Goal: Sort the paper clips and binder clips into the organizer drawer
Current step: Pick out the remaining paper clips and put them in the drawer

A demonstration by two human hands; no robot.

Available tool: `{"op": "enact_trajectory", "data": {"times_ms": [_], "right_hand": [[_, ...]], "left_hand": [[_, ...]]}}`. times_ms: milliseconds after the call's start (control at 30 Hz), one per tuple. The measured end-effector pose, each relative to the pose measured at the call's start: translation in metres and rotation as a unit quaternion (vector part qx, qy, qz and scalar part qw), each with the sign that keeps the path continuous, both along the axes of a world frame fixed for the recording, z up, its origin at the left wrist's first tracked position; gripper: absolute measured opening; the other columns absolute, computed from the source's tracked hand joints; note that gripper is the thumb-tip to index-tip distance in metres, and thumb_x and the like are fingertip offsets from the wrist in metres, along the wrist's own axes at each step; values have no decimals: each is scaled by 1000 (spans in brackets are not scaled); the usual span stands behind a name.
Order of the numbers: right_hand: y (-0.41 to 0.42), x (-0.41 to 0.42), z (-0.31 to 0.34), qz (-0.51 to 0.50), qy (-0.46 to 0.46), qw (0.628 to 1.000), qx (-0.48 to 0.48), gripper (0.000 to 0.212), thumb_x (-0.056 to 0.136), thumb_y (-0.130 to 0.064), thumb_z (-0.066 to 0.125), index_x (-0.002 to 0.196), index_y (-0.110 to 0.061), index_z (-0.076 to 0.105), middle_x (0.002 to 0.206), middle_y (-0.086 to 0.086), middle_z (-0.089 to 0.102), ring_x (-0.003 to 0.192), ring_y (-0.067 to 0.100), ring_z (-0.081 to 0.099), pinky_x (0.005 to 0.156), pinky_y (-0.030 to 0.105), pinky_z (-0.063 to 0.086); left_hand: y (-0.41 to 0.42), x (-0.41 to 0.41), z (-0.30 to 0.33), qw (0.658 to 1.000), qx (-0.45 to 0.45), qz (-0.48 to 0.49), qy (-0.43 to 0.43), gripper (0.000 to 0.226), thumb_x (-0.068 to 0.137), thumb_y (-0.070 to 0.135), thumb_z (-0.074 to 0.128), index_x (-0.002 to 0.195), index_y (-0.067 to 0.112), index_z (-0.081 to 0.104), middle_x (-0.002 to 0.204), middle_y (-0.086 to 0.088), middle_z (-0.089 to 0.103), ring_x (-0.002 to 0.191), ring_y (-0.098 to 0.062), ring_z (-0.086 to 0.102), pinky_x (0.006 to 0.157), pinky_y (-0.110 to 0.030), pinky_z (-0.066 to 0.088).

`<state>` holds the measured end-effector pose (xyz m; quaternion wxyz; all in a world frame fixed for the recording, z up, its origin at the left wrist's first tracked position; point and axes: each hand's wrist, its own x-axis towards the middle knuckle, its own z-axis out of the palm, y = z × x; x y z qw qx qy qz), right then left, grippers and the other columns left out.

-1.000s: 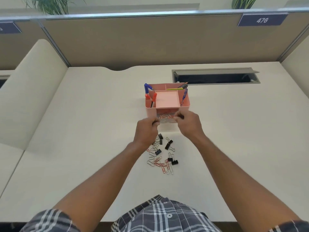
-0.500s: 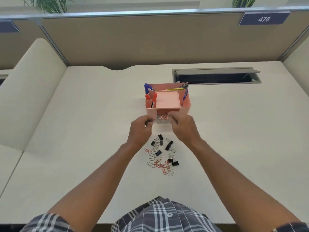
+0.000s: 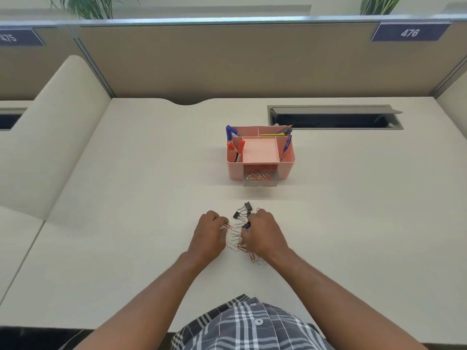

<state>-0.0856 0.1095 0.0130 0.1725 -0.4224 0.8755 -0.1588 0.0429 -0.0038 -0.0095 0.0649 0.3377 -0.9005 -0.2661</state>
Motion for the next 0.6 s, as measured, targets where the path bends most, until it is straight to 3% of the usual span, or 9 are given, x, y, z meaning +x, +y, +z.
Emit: {"op": "enact_trajectory", "data": {"times_ms": [133,267,367,467,600], "right_hand": [[12,-30,2,-54,36,998,-18,18,86,-17,52,92,-3,62,96,13,56,93,30,51,76,37,46],[20,-45,-2,-67,28,997,40,20,89,-18,51,98,-4,62,101,12,55,96,29,52,79,37,48],[19,-42,-1,-65,39,997,24,20,89,-17,51,100,-6,62,102,11,55,99,29,51,78,36,47],[11,-29,3,-7,29,999,-30,23,90,-17,52,108,-10,63,105,8,57,102,27,51,80,36,47],[-1,-8,0,112,3,994,13,18,91,-19,52,103,-12,63,105,8,56,105,28,51,80,39,48]], "left_hand": [[-2,-3,-2,1000,-8,4,2,16,91,12,59,103,13,70,99,-1,55,99,-21,50,76,-24,36],[-3,-7,-3,1000,-2,5,-18,13,91,14,58,98,15,69,98,-1,55,98,-21,50,75,-25,37],[-6,-10,0,999,7,-2,-40,14,91,15,57,98,17,69,98,-1,55,98,-20,50,74,-25,39],[-10,-13,3,998,13,-9,-63,12,89,18,58,95,17,68,98,-1,57,97,-20,53,73,-27,42],[-13,-13,6,997,25,-13,-69,8,88,20,59,88,19,67,95,0,57,95,-18,54,74,-27,43]]}}
